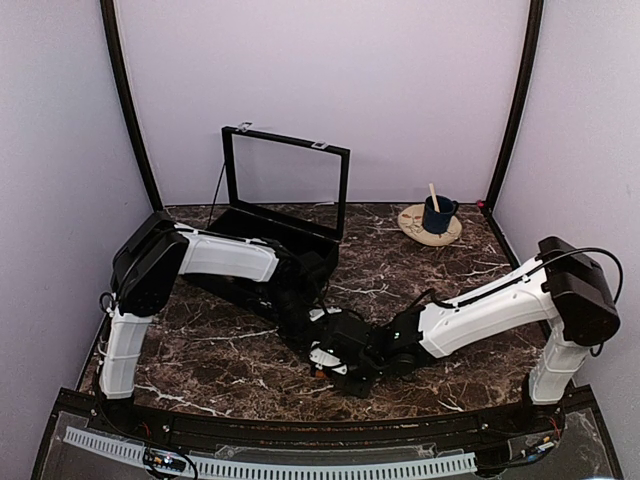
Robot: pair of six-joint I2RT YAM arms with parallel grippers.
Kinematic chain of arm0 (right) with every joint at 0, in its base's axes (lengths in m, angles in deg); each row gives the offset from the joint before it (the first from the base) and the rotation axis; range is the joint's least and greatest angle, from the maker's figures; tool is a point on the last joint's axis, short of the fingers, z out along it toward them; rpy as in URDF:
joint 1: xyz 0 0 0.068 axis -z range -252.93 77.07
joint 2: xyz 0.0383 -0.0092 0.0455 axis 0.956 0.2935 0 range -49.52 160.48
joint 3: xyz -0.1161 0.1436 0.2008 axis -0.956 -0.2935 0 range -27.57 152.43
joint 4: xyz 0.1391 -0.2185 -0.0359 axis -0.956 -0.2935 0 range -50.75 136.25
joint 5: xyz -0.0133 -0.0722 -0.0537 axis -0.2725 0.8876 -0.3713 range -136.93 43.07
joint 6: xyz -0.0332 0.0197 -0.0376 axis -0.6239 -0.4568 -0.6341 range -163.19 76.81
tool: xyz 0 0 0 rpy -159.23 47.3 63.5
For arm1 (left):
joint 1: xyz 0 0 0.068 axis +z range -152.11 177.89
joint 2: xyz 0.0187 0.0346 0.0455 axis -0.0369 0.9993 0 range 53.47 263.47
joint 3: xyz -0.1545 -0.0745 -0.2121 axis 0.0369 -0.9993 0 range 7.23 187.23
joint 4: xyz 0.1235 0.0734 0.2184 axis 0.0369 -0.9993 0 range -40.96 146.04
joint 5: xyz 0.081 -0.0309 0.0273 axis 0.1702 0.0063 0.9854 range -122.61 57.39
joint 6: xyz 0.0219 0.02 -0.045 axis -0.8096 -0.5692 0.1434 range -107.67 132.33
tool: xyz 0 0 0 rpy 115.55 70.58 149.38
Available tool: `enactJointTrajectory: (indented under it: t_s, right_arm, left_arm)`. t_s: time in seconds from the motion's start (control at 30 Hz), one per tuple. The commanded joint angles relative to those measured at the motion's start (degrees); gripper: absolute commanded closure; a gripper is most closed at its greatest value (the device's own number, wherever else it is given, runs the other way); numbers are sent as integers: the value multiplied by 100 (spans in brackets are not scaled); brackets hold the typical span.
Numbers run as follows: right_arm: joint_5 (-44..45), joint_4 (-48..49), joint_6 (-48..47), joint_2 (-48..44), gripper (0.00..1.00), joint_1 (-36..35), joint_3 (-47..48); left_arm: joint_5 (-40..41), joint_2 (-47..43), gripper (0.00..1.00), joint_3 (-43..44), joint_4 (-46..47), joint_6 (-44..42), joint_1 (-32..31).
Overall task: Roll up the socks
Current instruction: Roll the sock at the center of the board.
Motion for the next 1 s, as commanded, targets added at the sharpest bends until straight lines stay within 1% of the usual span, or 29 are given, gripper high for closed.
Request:
enactJointTrajectory:
  t_s: [0.0, 0.33, 0.63, 0.83, 0.97]
  right_arm:
    - [-625, -833, 526, -4, 100, 41, -215]
    - [-1244, -968, 1406, -172, 100, 42, -113]
    - [-1691, -844, 1998, -95, 100, 70, -79]
    - [-2146, -660, 2420, -101, 100, 290, -97]
    - [-2545, -394, 2709, -165, 100, 536, -263]
  left_arm:
    - [1032, -200, 88, -271, 390, 461, 1]
    - [1294, -1294, 86, -1064, 1297, 1412, 1]
    - [1612, -2322, 86, -2010, 2032, 1973, -29]
    - [1875, -3023, 85, -2846, 2595, 2224, -92]
    - [2116, -3456, 85, -3413, 3039, 2280, -271]
